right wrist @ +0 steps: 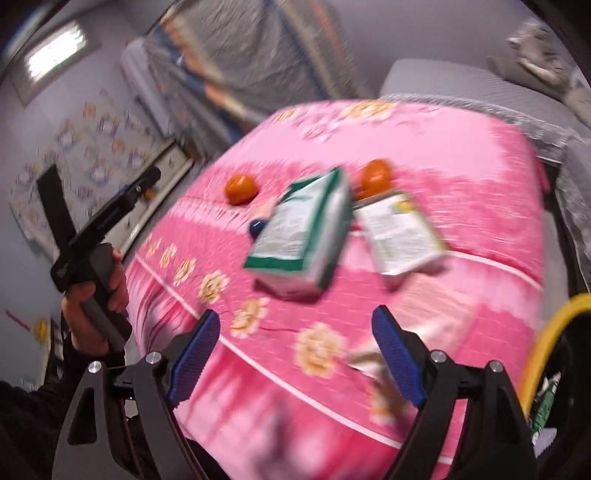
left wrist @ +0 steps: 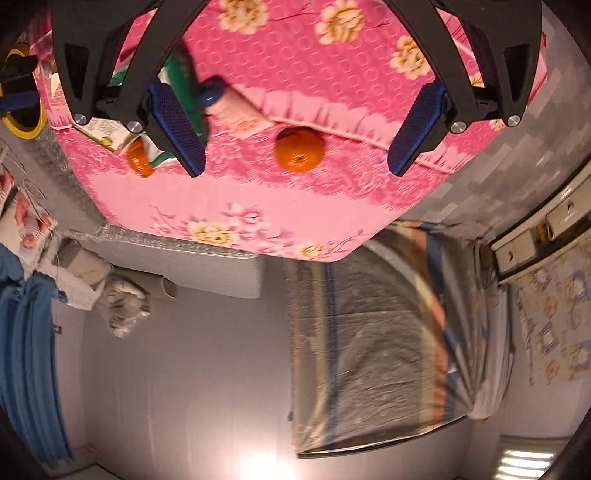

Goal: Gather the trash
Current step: 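Move back over the bed and grasp the green-white packet with the right tool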

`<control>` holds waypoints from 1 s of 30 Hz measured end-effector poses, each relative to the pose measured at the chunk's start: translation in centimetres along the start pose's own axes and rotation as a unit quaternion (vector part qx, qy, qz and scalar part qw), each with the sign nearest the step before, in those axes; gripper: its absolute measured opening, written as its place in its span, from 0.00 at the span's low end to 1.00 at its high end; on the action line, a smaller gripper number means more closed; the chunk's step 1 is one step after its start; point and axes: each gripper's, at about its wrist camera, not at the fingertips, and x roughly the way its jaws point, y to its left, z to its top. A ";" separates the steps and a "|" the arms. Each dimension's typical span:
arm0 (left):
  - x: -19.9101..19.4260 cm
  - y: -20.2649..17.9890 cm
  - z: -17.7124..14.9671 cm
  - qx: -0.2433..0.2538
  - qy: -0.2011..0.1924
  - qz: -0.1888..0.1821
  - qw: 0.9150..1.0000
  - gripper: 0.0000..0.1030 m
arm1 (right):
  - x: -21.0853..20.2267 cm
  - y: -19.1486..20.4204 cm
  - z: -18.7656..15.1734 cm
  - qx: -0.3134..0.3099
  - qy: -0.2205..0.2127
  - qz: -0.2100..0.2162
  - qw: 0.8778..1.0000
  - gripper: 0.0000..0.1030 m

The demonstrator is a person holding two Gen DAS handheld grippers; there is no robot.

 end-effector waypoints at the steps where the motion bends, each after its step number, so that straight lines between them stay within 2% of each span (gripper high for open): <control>1: -0.1 0.6 -0.3 -0.004 0.001 0.001 1.000 0.92 | 1.6 1.4 0.7 -0.012 0.014 -0.011 1.000 0.79; 5: 0.1 2.5 -1.4 -0.011 0.005 -0.001 1.000 0.92 | 5.0 4.0 2.3 -0.035 0.031 -0.057 0.997 0.79; 7: -0.2 3.0 -1.9 -0.013 0.003 -0.006 1.000 0.92 | 6.5 4.6 2.8 -0.038 0.034 -0.080 0.995 0.84; 9: -0.4 3.7 -2.0 -0.016 -0.002 -0.009 1.000 0.92 | 8.1 5.2 3.4 -0.051 0.030 -0.124 0.991 0.85; 13: -0.6 4.5 -2.2 -0.024 -0.011 -0.007 1.000 0.92 | 10.4 5.6 4.1 -0.066 0.036 -0.168 0.983 0.89; 16: -0.3 5.3 -2.3 -0.040 -0.007 -0.019 0.999 0.92 | 12.2 5.1 4.9 -0.063 0.056 -0.198 0.976 0.89; 21: -0.3 5.9 -2.7 -0.043 -0.007 -0.022 0.999 0.92 | 15.1 4.3 5.8 -0.051 0.087 -0.201 0.974 0.89; 26: -0.1 6.1 -2.9 -0.054 0.003 -0.029 0.998 0.92 | 16.3 3.9 6.2 -0.042 0.090 -0.206 0.974 0.89; 28: -0.2 6.0 -3.1 -0.051 0.003 -0.030 0.998 0.92 | 15.8 3.4 6.4 -0.028 0.081 -0.186 0.979 0.83; 30: -0.4 5.5 -3.1 -0.041 0.002 -0.028 0.999 0.92 | 15.3 2.9 6.5 -0.017 0.080 -0.165 0.983 0.71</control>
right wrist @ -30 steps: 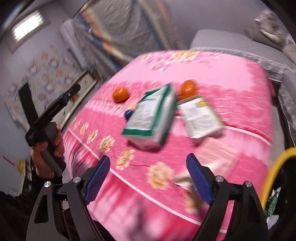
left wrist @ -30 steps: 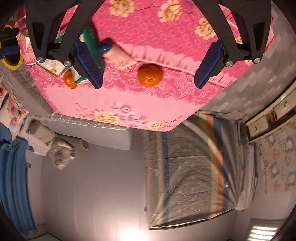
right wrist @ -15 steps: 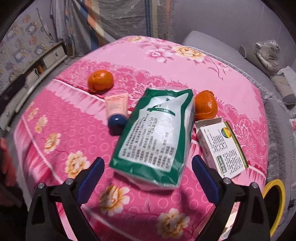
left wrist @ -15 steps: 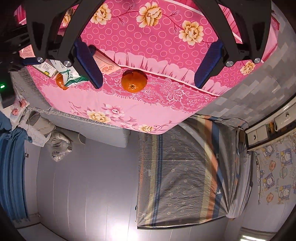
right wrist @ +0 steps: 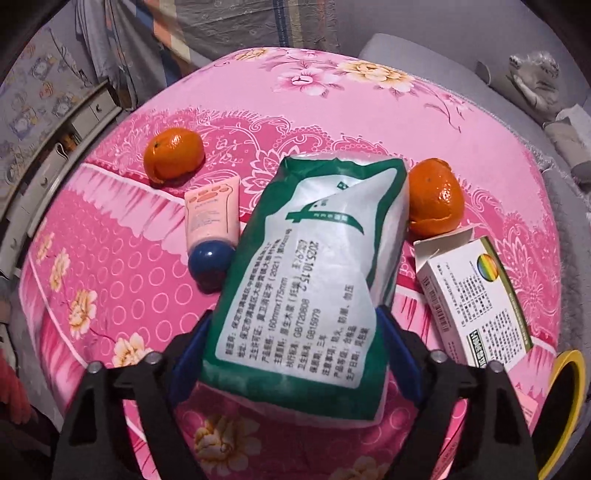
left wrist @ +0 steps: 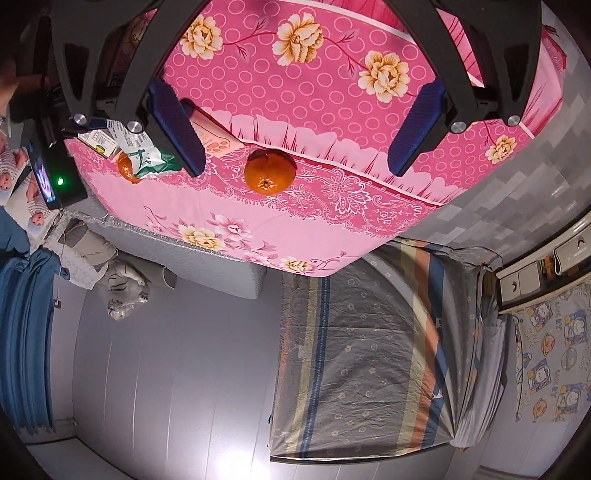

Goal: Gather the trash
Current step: 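Move back over the bed and grasp the green-white packet with the right tool, then grasp the torn pink box with the left tool while the right tool holds the packet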

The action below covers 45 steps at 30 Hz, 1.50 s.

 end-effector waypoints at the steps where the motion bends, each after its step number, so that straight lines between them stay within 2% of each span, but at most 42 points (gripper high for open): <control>1: 0.0 -0.2 0.0 0.004 0.001 0.000 1.000 0.92 | -0.2 -0.2 0.0 0.001 0.001 0.007 1.000 0.67; 3: -0.1 -0.9 0.0 0.009 0.005 -0.004 1.000 0.92 | -1.0 -0.9 0.1 0.005 -0.007 0.028 1.000 0.54; 6: -0.2 -2.0 0.0 0.017 0.012 -0.019 1.000 0.92 | -2.2 -2.5 -0.2 0.025 -0.012 0.082 0.996 0.43; 9: -0.5 -4.2 -0.2 0.040 0.024 -0.044 0.998 0.92 | -4.3 -4.6 -0.8 0.053 -0.026 0.134 0.989 0.40; 11: -0.6 -5.7 -0.5 0.054 0.034 -0.061 0.996 0.92 | -6.0 -5.8 -1.4 0.066 -0.049 0.151 0.985 0.40; 14: -0.6 -9.0 -1.2 0.080 0.064 -0.103 0.989 0.92 | -10.5 -8.7 -3.0 0.095 -0.105 0.177 0.974 0.40; 18: -0.2 -13.9 -2.5 0.115 0.109 -0.161 0.974 0.92 | -16.6 -13.0 -5.8 0.125 -0.187 0.177 0.958 0.41; 21: 0.6 -18.3 -4.0 0.141 0.156 -0.211 0.955 0.92 | -19.5 -15.7 -7.9 0.145 -0.227 0.165 0.949 0.41; 24: 1.4 -21.6 -5.6 0.155 0.198 -0.243 0.937 0.92 | -20.6 -17.9 -10.0 0.166 -0.243 0.165 0.941 0.41; 26: 2.0 -24.2 -6.9 0.165 0.231 -0.263 0.922 0.92 | -20.8 -18.9 -10.9 0.174 -0.248 0.165 0.939 0.41; 28: 2.3 -26.1 -7.8 0.180 0.245 -0.270 0.914 0.92 | -20.9 -19.9 -12.0 0.186 -0.253 0.168 0.935 0.41; 32: 2.9 -29.4 -9.0 0.217 0.260 -0.258 0.905 0.92 | -20.9 -21.9 -14.0 0.202 -0.259 0.176 0.928 0.42; 35: 3.7 -30.8 -9.7 0.221 0.283 -0.261 0.896 0.92 | -21.0 -22.9 -15.1 0.210 -0.264 0.183 0.923 0.42; 42: 5.8 -32.0 -10.8 0.229 0.311 -0.238 0.891 0.91 | -20.7 -24.7 -16.5 0.216 -0.271 0.195 0.918 0.42; 44: 6.1 -32.2 -10.9 0.228 0.313 -0.235 0.892 0.86 | -20.6 -24.7 -16.8 0.217 -0.272 0.195 0.917 0.42; 45: 6.2 -32.3 -11.0 0.231 0.314 -0.232 0.891 0.76 | -20.6 -24.8 -17.0 0.218 -0.271 0.197 0.916 0.42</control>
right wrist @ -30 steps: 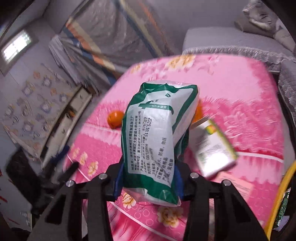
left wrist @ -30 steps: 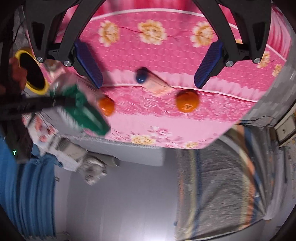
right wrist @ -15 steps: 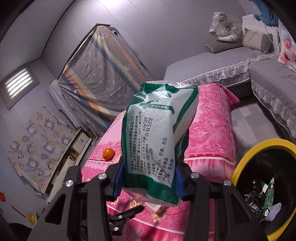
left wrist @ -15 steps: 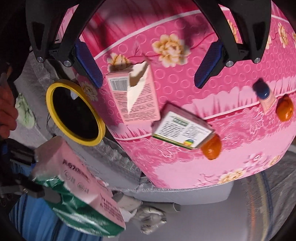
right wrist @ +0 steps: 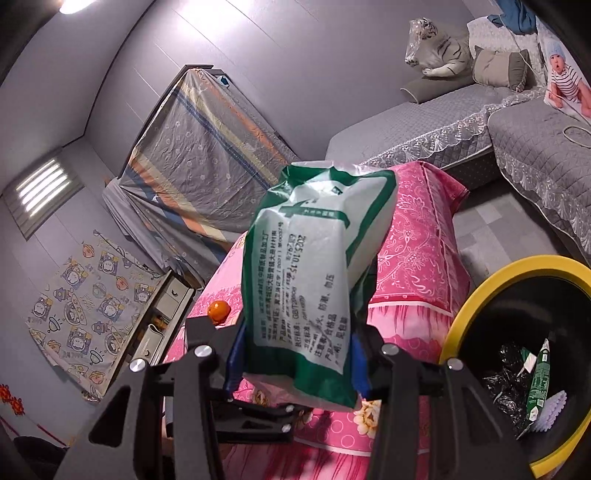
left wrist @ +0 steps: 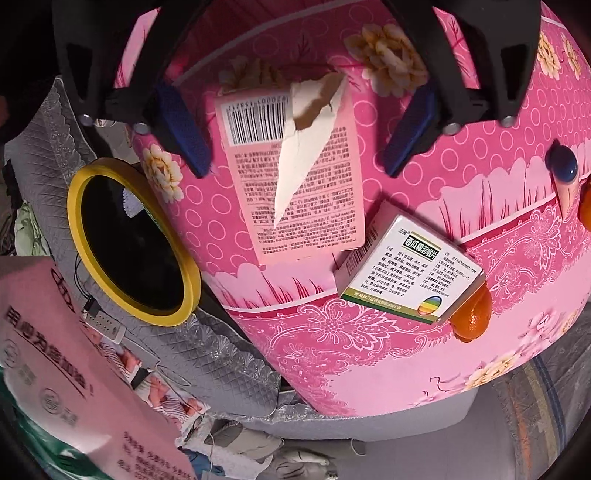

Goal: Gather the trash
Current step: 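Grasp the torn pink box with the left tool while the right tool holds the packet, then carry the pink box and green-white packet over the bin with both tools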

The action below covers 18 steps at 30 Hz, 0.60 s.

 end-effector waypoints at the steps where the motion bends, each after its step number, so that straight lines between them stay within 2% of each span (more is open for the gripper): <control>1: 0.2 0.0 0.1 0.002 0.003 0.003 1.000 0.70 | 0.0 -0.1 -0.1 0.001 0.001 0.001 1.000 0.42; 2: 0.4 0.0 0.1 0.005 0.006 0.006 1.000 0.68 | -0.1 -0.1 -0.1 0.003 0.001 0.002 1.000 0.42; 4: 0.5 0.0 0.0 0.008 0.003 0.015 1.000 0.57 | -0.2 -0.2 -0.2 0.003 0.002 0.000 1.000 0.42; 7: -0.3 0.3 -0.1 0.001 -0.010 0.011 1.000 0.52 | -0.4 -0.2 -0.4 0.000 0.002 -0.001 1.000 0.42; 11: -2.3 0.7 -0.7 -0.008 -0.038 0.010 0.999 0.50 | -0.6 0.4 -0.4 -0.003 0.006 -0.002 1.000 0.42; 18: -8.2 1.6 -2.4 -0.013 -0.122 0.023 0.992 0.49 | 0.3 1.2 -0.9 -0.003 0.022 -0.012 1.000 0.42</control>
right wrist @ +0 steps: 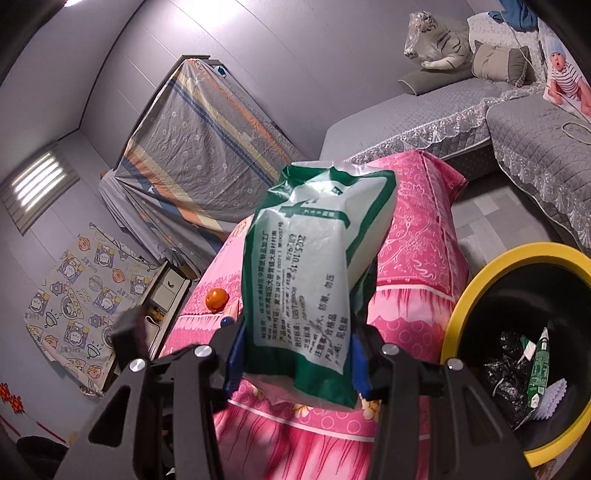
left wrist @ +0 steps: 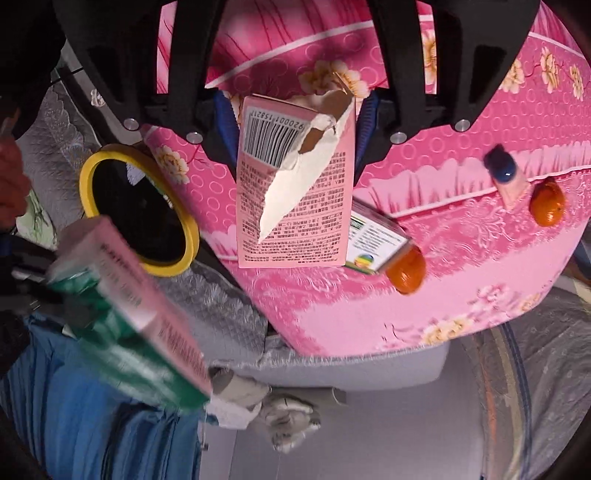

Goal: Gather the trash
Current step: 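Carry the pink box and green-white packet over the bin with both tools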

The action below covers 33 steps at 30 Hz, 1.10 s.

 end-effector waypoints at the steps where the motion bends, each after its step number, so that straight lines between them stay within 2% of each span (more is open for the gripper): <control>1: -1.1 0.2 0.0 0.000 -0.018 0.006 1.000 0.49 | 0.1 0.1 -0.1 0.001 0.002 -0.002 1.000 0.42; 6: -3.8 0.2 0.6 0.003 -0.070 0.011 0.997 0.49 | 0.4 0.4 -0.2 0.007 0.004 -0.007 1.000 0.42; 14: -4.6 -1.4 2.7 0.018 -0.108 -0.001 0.994 0.49 | -1.2 -1.1 0.4 0.018 -0.021 -0.038 0.999 0.42; 23: -2.7 -6.5 6.0 0.068 -0.135 -0.036 0.988 0.49 | -4.1 -6.0 0.7 0.046 -0.056 -0.089 0.993 0.42; 33: 0.5 -12.9 8.1 0.117 -0.148 -0.093 0.978 0.50 | -7.3 -12.0 -0.8 0.090 -0.090 -0.166 0.978 0.42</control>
